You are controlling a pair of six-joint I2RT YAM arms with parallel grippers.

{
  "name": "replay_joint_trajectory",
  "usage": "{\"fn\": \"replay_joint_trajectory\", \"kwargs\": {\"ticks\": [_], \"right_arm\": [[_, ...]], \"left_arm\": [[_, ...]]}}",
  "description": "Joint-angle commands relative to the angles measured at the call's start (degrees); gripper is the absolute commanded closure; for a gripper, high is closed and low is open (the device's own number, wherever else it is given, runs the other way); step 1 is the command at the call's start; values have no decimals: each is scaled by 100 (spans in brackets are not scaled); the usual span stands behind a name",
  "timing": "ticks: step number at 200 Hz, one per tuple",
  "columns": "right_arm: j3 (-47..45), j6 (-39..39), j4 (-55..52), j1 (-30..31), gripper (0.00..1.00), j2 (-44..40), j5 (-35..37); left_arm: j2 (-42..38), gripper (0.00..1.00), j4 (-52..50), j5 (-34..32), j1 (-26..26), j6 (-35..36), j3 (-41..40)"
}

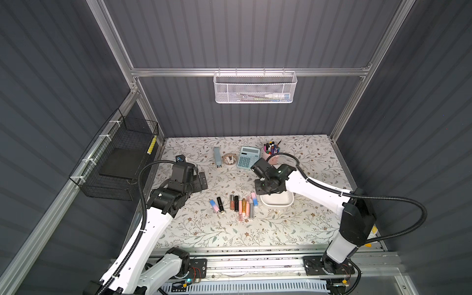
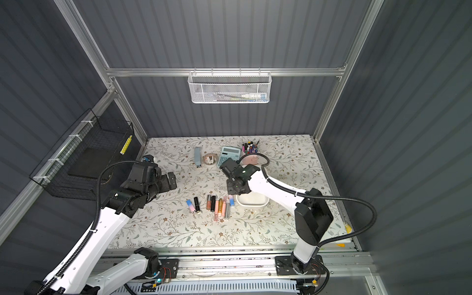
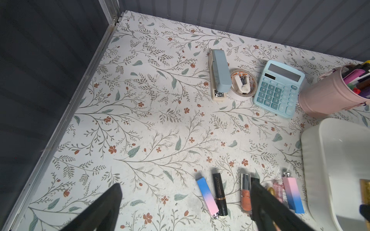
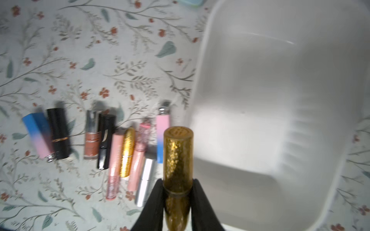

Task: Put the lipstick into the storage box
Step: Place the lipstick in the storage box.

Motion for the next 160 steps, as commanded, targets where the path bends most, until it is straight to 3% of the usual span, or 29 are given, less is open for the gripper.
{"fn": "replay_joint_trajectory", "kwargs": {"ticks": [1,58,160], "right_arm": [[-410,-168,103,-407,75,-204,45],[-689,-374,487,-1287,76,240,-196],[-489,-525,648,-1516,70,919,-299]], "left_arm": [[102,0,192,324,-19,40,-103],[359,0,668,808,-19,-106,-411],[617,0,886,907,-19,-31,-525]]}}
